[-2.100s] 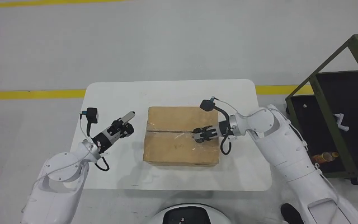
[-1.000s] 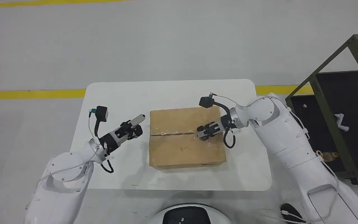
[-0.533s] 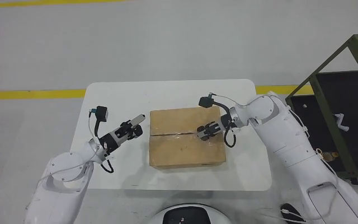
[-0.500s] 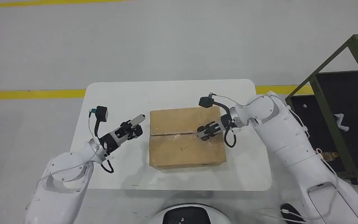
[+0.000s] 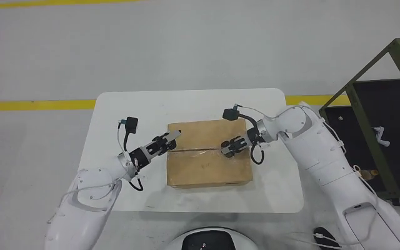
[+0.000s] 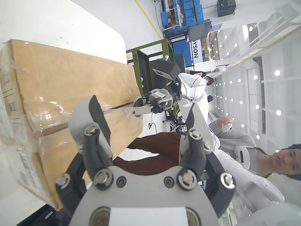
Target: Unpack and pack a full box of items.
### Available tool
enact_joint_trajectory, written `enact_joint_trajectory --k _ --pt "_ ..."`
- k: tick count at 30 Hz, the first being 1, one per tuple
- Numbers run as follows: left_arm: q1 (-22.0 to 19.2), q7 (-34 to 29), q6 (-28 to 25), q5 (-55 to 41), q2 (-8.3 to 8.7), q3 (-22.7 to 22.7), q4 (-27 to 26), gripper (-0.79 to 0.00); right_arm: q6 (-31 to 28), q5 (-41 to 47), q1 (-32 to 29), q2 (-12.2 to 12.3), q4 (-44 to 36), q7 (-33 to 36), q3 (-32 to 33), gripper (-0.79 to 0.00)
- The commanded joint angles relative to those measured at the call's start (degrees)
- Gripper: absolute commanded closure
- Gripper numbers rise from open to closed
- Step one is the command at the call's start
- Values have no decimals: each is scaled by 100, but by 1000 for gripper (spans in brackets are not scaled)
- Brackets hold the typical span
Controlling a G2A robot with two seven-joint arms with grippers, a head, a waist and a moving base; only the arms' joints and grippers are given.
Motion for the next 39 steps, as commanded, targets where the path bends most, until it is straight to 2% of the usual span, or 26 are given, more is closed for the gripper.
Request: enact_joint_trajectory --k 1,9,32,34,36,39 --pt "-55 56 1 58 -20 138 84 0 2 4 5 -2 5 -8 -11 0" --pt "-229 -186 159 295 -47 451 338 0 -14 40 40 -8 47 -30 -53 0" --pt "-563 -56 625 638 -148 908 974 0 -93 135 124 -34 208 26 -202 -12" --pt "-585 -44 664 651 -154 920 1002 0 -97 144 128 -36 212 34 -213 -40" --pt "-604 -28 713 663 -161 934 1034 0 -97 151 131 -36 220 19 -217 -114" --pt "-628 -4 751 665 -172 952 1056 0 -105 147 136 -32 220 -36 -206 -179"
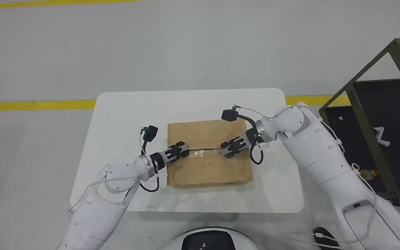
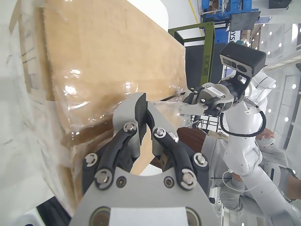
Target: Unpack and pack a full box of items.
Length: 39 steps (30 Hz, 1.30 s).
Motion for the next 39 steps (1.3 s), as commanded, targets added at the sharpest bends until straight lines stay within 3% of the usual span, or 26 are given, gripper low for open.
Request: enact_joint_trajectory --k 1,4,10,19,23,32,35,37,38,39 --pt "-8 15 10 2 -6 11 10 0 -2 4 3 7 -8 -21 18 -179" --pt "-19 25 25 17 -15 36 29 0 5 8 -2 28 -17 -15 58 -231" --pt "-29 50 37 28 -29 49 28 0 22 102 -129 109 -57 -8 223 -256" --pt "-28 56 30 13 -48 64 -3 0 111 -152 -524 345 -349 93 573 -274" --pt "-31 39 23 15 -54 62 4 0 187 -380 -681 478 -667 -77 850 -234" --pt "-38 21 7 24 -67 64 5 0 401 -267 -1085 612 -1120 -92 1067 -265" --pt "-39 34 0 17 -73 62 5 0 413 -226 -1136 629 -1140 -68 1070 -225" --pt "-40 34 -2 19 -76 61 10 0 416 -203 -1156 637 -1125 -120 1083 -111" --pt "-41 34 -3 20 -77 61 12 0 411 -194 -1165 640 -1124 -130 1080 0" --pt "-42 33 -4 21 -78 61 14 0 412 -213 -1165 644 -1117 -138 1078 0"
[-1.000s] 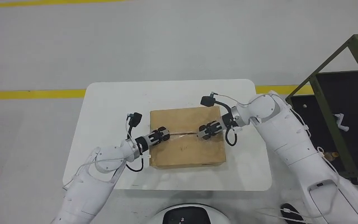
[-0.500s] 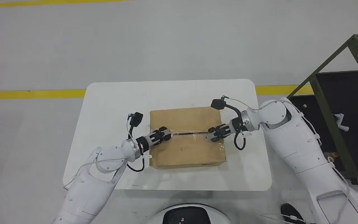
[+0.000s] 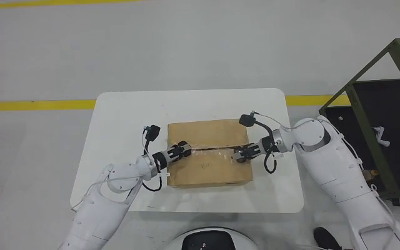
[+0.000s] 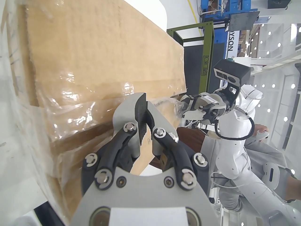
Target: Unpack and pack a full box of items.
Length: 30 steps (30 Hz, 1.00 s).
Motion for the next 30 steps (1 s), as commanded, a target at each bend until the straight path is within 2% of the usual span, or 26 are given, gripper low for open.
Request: enact_joint_trajectory --k 1,13,30 --pt "-1 -2 -1 3 -2 0 4 0 4 -75 12 9 10 -66 7 0" --pt "-2 10 20 -33 -21 -17 41 0 567 -212 263 21 -45 -103 -39 0" --pt "-30 -22 7 -16 -40 -38 88 0 670 -817 517 -26 5 -356 -398 0"
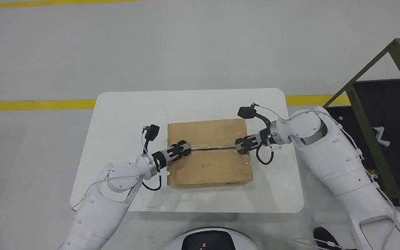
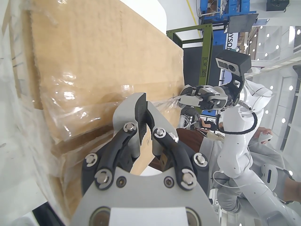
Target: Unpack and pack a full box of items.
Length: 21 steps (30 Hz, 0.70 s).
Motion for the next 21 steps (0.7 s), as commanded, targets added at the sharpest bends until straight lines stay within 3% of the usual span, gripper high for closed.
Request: enact_joint_trajectory --k 1,21 --pt "-9 7 -1 7 -3 2 19 0 32 3 15 -6 9 -14 -19 0" --pt "-98 -41 -32 29 -28 -9 134 0 339 -349 149 -28 152 -44 -215 0"
